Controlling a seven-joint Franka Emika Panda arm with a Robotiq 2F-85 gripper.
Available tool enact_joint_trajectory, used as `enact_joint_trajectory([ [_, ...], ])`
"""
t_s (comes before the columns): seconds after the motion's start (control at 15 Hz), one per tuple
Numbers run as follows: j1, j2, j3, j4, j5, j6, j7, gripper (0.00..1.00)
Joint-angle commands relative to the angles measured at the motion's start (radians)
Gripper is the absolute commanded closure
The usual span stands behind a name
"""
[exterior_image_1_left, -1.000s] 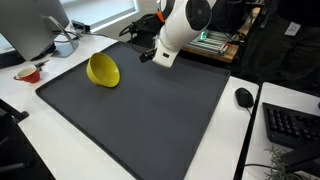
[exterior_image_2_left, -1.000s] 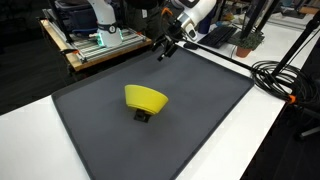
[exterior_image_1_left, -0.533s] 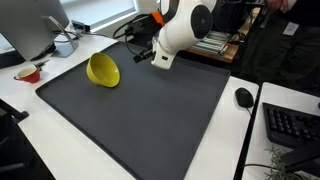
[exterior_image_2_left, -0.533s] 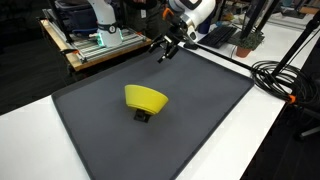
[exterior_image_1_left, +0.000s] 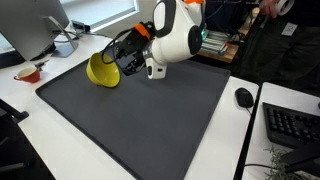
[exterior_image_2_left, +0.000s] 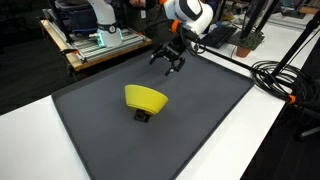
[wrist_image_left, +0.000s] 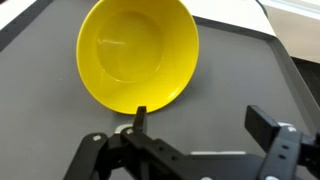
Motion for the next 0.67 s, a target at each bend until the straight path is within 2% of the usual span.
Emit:
enact_joint_trajectory([
  [0.0,-0.009,0.010,0.004,0.010,-0.003,-0.002,-0.002,0.00],
  [0.27,-0.006,0.012,0.008,0.010,-0.003,-0.002,0.000,0.00],
  [0.6,0.024,0.107,-0.029,0.115,-0.091,-0.078,-0.014,0.00],
])
